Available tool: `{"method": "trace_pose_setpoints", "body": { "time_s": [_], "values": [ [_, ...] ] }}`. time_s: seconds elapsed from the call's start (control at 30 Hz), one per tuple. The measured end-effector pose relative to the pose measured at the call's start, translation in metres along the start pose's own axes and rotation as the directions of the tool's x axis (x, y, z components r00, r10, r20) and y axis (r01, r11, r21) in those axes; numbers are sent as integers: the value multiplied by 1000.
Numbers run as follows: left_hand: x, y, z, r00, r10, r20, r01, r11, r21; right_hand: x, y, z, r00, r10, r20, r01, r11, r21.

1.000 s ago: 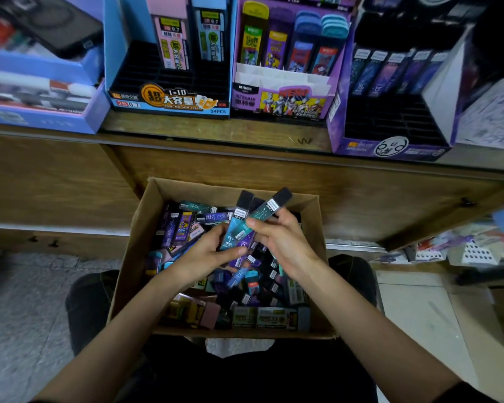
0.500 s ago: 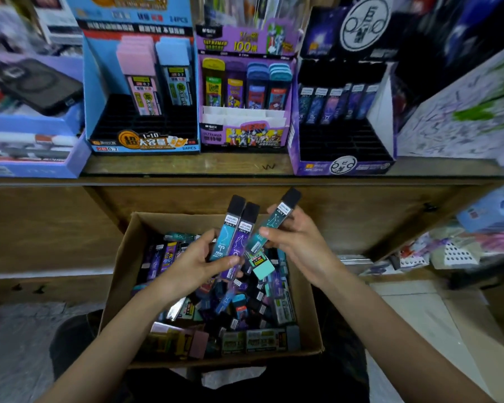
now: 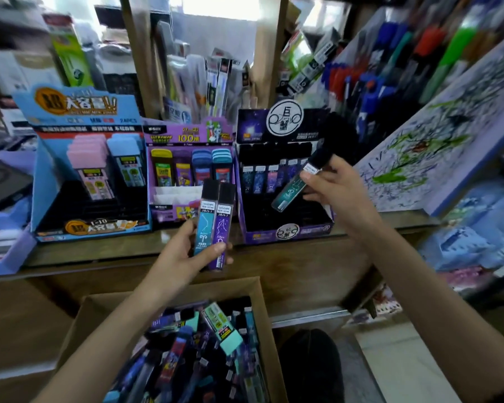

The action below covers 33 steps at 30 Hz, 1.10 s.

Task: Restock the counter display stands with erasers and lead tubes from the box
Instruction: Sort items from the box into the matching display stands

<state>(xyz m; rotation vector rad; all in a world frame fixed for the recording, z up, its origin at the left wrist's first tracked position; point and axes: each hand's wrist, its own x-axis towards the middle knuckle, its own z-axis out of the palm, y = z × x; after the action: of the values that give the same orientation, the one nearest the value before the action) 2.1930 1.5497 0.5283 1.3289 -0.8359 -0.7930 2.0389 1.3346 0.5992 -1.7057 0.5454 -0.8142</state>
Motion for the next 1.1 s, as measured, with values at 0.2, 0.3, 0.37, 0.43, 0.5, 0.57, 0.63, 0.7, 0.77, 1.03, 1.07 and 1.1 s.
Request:
{"method": "trace_pose_setpoints", "body": {
  "time_s": [0.2, 0.3, 0.37, 0.43, 0.5, 0.57, 0.63, 0.7, 0.77, 1.03, 1.07, 1.1],
  "values": [
    [22, 5, 8, 995, 85, -59, -85, 996, -1, 59, 1, -18, 999, -51, 12, 52, 940, -338],
    [24, 3, 10, 994, 95, -61, -95, 995, -4, 72, 10, -11, 995, -32, 92, 70, 892, -446],
    [24, 1, 9, 995, 86, -50, -86, 996, -7, 76, 14, -6, 991, -11, 136, 73, 884, -462],
    [24, 0, 7, 996, 82, -34, -82, 997, 8, 79, 16, -4, 987, -1, 160, 72, 893, -444],
    [25, 0, 5, 996, 90, -28, -89, 996, 31, 81, 17, -4, 981, 15, 191, 76, 884, -460],
    [26, 0, 4, 995, 95, -34, -94, 995, 30, 81, 21, -3, 976, 35, 216, 73, 878, -472],
    [27, -1, 3, 994, 99, -42, -98, 995, 25, 80, 26, -1, 985, 55, 163, 29, 882, -470],
    [27, -2, 3, 994, 103, -47, -103, 995, 16, 81, 34, 4, 993, 76, 86, -29, 889, -458],
    [26, -3, 4, 993, 105, -48, -106, 994, -6, 81, 39, 8, 999, 43, 23, -24, 847, -532],
    [26, -1, 7, 994, 109, -29, -110, 994, -20, 63, 23, 14, 999, -30, -32, -12, 513, -859],
    [26, -1, 8, 994, 109, -27, -110, 993, -30, 57, 16, 15, 996, -82, -30, 21, 556, -831],
    [27, 0, 8, 994, 109, -22, -110, 993, -40, 49, 9, 19, 995, -102, -23, 50, 656, -753]
  ]
}}
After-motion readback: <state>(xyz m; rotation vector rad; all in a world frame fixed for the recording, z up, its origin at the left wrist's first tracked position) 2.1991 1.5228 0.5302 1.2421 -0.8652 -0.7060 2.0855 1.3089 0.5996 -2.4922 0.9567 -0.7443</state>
